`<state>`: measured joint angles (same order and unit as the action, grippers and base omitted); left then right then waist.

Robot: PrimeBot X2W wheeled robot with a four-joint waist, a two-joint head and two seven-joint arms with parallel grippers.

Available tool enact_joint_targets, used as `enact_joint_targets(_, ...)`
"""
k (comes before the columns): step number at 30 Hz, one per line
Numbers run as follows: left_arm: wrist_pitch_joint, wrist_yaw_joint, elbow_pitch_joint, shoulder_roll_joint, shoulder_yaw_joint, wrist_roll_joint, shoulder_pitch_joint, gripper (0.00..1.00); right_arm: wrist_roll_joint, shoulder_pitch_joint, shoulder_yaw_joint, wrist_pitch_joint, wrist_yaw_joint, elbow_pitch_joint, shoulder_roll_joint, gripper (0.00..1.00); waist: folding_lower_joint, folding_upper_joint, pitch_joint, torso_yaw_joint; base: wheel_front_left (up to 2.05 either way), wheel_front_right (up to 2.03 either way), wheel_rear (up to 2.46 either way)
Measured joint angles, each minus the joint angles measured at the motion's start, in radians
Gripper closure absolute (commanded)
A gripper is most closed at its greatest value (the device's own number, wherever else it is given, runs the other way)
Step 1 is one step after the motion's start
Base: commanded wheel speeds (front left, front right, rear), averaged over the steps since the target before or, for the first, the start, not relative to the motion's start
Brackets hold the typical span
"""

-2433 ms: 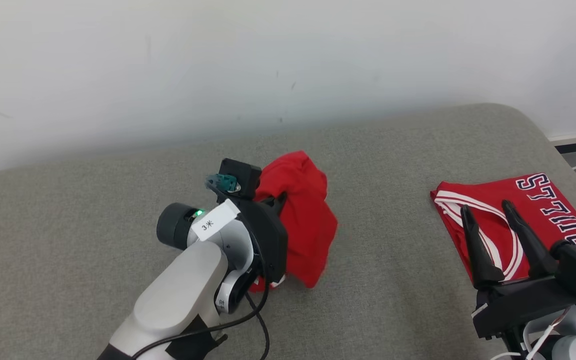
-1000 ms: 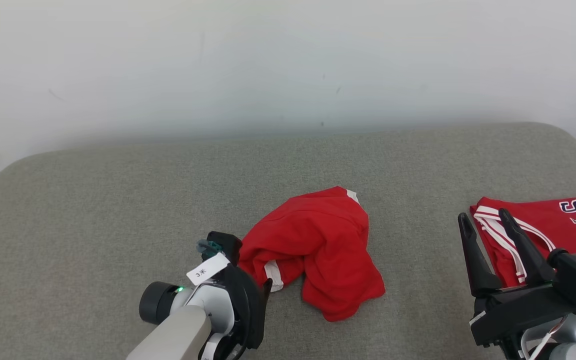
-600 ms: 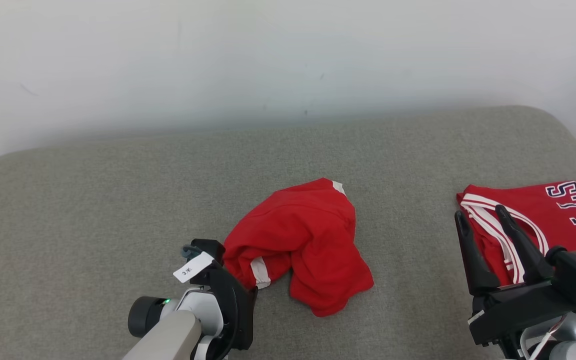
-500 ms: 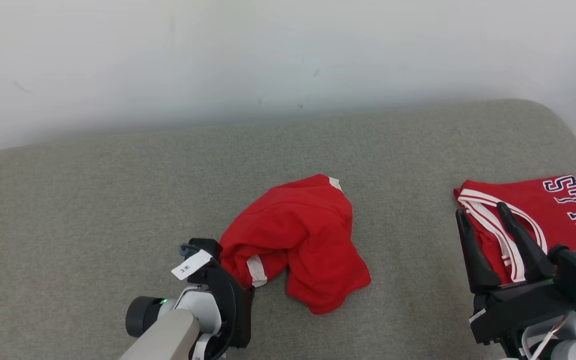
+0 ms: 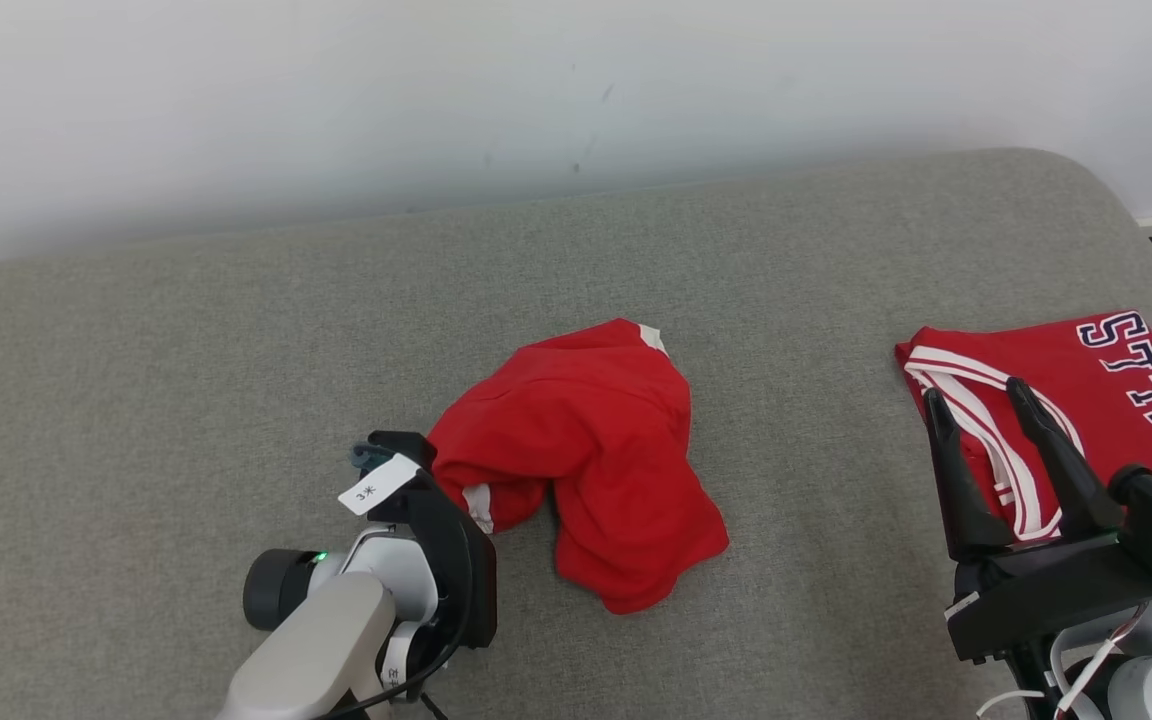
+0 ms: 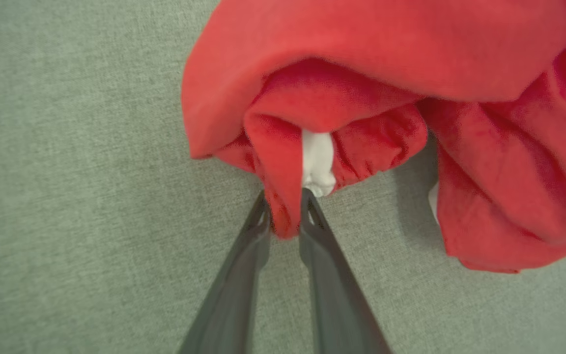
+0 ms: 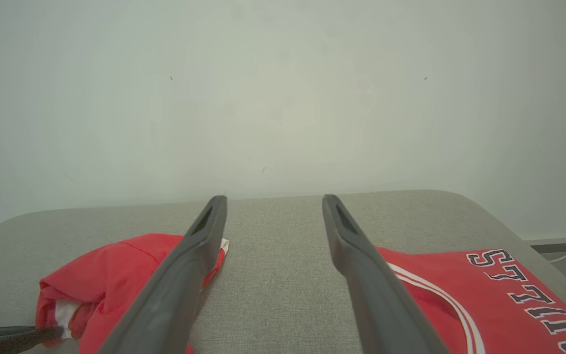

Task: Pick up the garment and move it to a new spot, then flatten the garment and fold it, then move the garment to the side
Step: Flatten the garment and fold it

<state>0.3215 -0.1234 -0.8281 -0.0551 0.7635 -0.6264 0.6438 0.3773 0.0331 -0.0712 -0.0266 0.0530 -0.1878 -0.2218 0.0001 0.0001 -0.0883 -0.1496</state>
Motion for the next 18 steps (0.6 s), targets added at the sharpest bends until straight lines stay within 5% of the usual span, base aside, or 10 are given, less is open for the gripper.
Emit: enact_joint_targets(18, -0.031, 0.046, 0.07, -0.021, 0.169, 0.203, 0.187, 1.0, 0.0, 0.017, -0.011, 0.018, 0.001, 0.059, 0.017, 0.0, 0.0, 0.0, 0.042, 0.036, 0.0, 0.0, 0.0)
